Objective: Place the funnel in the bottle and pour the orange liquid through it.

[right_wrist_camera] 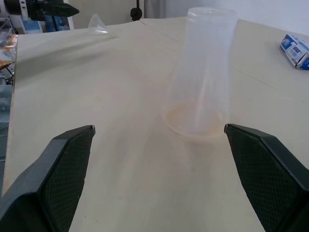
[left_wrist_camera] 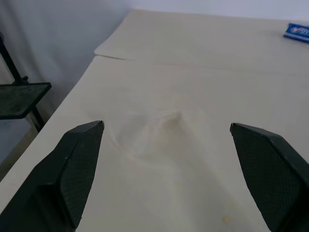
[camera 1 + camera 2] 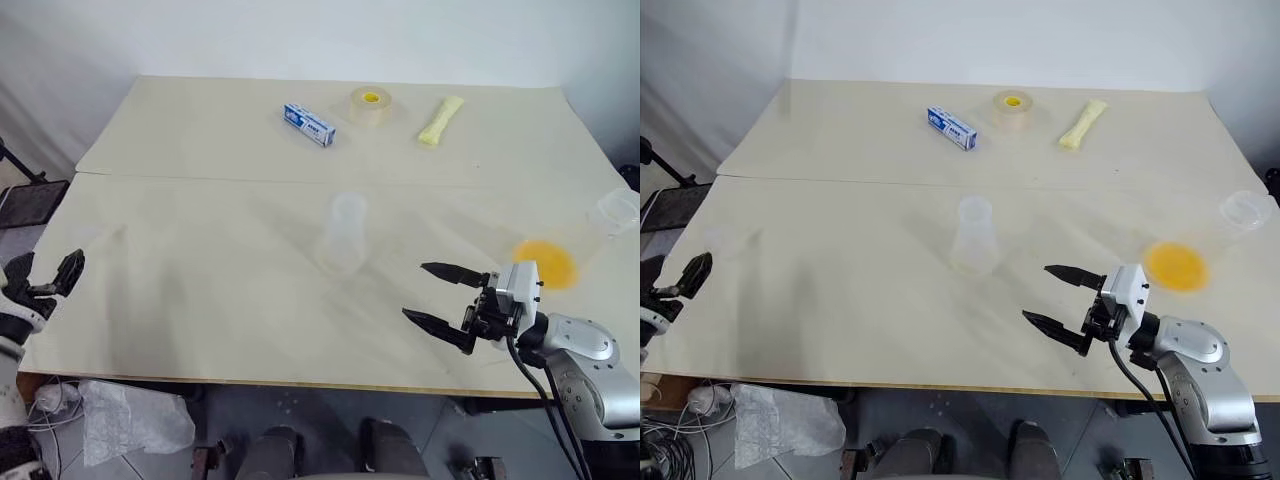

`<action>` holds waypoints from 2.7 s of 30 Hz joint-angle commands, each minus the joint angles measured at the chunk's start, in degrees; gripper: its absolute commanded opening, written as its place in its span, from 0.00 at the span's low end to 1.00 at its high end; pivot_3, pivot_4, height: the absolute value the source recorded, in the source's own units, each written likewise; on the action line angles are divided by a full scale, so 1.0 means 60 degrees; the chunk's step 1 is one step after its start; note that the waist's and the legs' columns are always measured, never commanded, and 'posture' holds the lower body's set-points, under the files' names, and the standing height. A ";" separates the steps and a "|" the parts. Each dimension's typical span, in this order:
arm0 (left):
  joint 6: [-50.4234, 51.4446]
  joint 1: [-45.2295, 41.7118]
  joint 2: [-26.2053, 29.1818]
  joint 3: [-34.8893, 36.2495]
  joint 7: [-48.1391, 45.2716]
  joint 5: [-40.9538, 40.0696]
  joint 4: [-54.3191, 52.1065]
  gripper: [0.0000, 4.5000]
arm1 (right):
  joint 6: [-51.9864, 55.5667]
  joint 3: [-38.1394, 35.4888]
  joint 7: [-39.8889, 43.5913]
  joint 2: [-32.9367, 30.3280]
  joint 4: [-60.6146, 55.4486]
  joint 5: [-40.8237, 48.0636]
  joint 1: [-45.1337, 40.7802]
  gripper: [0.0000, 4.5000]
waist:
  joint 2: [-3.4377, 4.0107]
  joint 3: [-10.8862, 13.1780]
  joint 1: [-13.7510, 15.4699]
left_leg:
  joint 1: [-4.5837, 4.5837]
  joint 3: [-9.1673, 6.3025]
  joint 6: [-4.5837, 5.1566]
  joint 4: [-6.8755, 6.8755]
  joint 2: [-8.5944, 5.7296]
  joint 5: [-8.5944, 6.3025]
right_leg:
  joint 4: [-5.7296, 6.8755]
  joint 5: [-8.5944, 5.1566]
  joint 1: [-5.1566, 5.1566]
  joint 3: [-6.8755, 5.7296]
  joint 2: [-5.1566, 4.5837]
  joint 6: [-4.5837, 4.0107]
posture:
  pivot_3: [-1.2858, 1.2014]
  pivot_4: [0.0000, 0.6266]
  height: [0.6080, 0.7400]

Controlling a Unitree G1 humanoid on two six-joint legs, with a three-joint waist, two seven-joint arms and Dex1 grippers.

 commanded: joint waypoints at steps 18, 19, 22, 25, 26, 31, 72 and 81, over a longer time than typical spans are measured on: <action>-0.2409 -0.3618 0.1206 -0.1597 -0.0570 0.1188 0.5640 0.99 | 0.0283 -0.0869 -0.0219 -0.0541 -0.0944 0.0332 0.0710 1.00 | -0.0011 -0.0004 -0.0008 | 0.0000 0.0013 0.0003 0.0000 -0.0008 0.0002 | 0.0040 0.0000 -0.0016 -0.0085 -0.0008 0.0000 | 0.52 0.24 1.00; -0.2460 -0.3776 0.1200 -0.1700 -0.0590 0.1259 0.5861 0.99 | 0.0301 -0.0878 -0.0229 -0.0548 -0.0975 0.0334 0.0725 1.00 | -0.0013 -0.0004 -0.0006 | 0.0000 0.0013 0.0003 0.0001 -0.0008 0.0002 | 0.0041 0.0000 -0.0016 -0.0087 -0.0007 0.0001 | 0.52 0.24 1.00; -0.2527 -0.4113 0.1180 -0.1886 -0.0667 0.1357 0.6310 0.99 | 0.0349 -0.0914 -0.0257 -0.0549 -0.1045 0.0348 0.0714 1.00 | -0.0014 -0.0005 0.0011 | 0.0000 0.0014 0.0005 0.0002 -0.0010 0.0003 | 0.0046 0.0000 -0.0016 -0.0088 -0.0007 0.0001 | 0.52 0.24 1.00; -0.2368 -0.4236 0.1156 -0.2046 -0.0812 0.1369 0.6455 0.99 | 0.0388 -0.1011 -0.0237 -0.0526 -0.1144 0.0493 0.0663 1.00 | -0.0016 -0.0004 0.0004 | -0.0001 0.0014 0.0005 0.0002 -0.0012 0.0003 | 0.0055 0.0000 -0.0022 -0.0089 -0.0010 0.0001 | 0.52 0.24 1.00; -0.2358 -0.4249 0.1141 -0.2115 -0.0862 0.1410 0.6495 0.99 | 0.0371 -0.1017 -0.0193 -0.0536 -0.1139 0.0507 0.0654 1.00 | -0.0016 -0.0004 0.0003 | -0.0001 0.0014 0.0005 0.0002 -0.0012 0.0003 | 0.0056 0.0000 -0.0022 -0.0091 -0.0009 0.0001 | 0.52 0.24 1.00; -0.2366 -0.4306 0.1117 -0.2336 -0.1013 0.1491 0.6602 0.86 | 0.0316 -0.0994 0.0046 -0.0558 -0.1166 0.0620 0.0584 1.00 | -0.0017 -0.0005 0.0001 | 0.0000 0.0015 0.0005 0.0002 -0.0012 0.0003 | 0.0058 0.0001 -0.0022 -0.0091 -0.0010 0.0001 | 0.52 0.24 1.00; -0.1544 -0.8751 -0.0440 -0.5536 -0.6351 0.1912 0.4857 0.01 | -0.0066 -0.0894 0.0707 0.0333 -0.1616 0.1600 -0.0176 1.00 | -0.0035 0.0003 -0.0020 | -0.0019 0.0009 0.0013 0.0027 -0.0026 0.0007 | 0.0069 0.0002 -0.0024 -0.0104 -0.0009 0.0003 | 0.52 0.24 1.00; -0.2736 -1.1156 -0.1744 -0.6655 -0.8662 0.2579 0.6384 0.01 | -0.0366 -0.0903 -0.0001 0.0476 -0.1974 0.1212 0.0067 1.00 | -0.0045 0.0009 0.0007 | -0.0075 0.0012 0.0017 0.0072 -0.0025 0.0007 | 0.0066 0.0003 -0.0050 -0.0125 -0.0004 0.0006 | 0.52 0.24 1.00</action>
